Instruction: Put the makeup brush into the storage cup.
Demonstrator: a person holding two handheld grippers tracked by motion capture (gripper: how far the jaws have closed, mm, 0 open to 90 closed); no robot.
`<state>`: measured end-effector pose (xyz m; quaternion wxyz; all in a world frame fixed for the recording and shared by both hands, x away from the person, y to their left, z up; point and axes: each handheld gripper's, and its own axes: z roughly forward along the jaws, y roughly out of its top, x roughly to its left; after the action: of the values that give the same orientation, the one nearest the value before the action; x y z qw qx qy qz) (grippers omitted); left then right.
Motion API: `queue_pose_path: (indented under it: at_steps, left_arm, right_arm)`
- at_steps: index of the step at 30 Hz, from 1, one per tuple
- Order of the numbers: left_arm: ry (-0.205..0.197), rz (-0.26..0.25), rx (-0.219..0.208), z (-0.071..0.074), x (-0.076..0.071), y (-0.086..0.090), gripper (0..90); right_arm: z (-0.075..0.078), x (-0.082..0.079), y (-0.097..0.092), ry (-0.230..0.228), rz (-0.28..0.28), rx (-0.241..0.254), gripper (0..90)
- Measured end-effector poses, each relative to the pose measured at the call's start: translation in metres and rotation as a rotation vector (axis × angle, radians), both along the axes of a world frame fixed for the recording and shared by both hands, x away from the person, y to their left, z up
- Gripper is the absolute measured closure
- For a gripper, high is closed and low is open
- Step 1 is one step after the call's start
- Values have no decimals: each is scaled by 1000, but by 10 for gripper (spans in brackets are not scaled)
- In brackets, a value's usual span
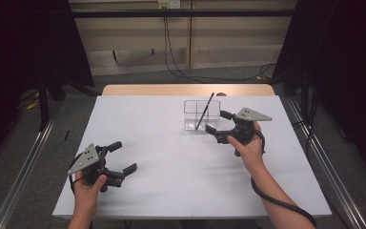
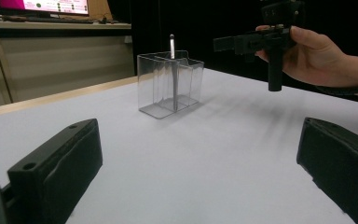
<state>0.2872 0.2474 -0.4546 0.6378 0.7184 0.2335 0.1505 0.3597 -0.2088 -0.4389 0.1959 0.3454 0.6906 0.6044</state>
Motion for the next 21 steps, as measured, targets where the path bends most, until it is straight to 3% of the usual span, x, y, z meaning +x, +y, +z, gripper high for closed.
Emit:
queue_pose_path:
  at_steps: [12, 21]
  left_arm:
    - [0, 5, -1, 1, -1, 1, 0]
    - [-2, 7, -2, 1, -1, 1, 0]
  right_arm:
    - [-1, -8, -7, -1, 13, 4, 44]
    - [-3, -14, -10, -6, 34, -22, 35]
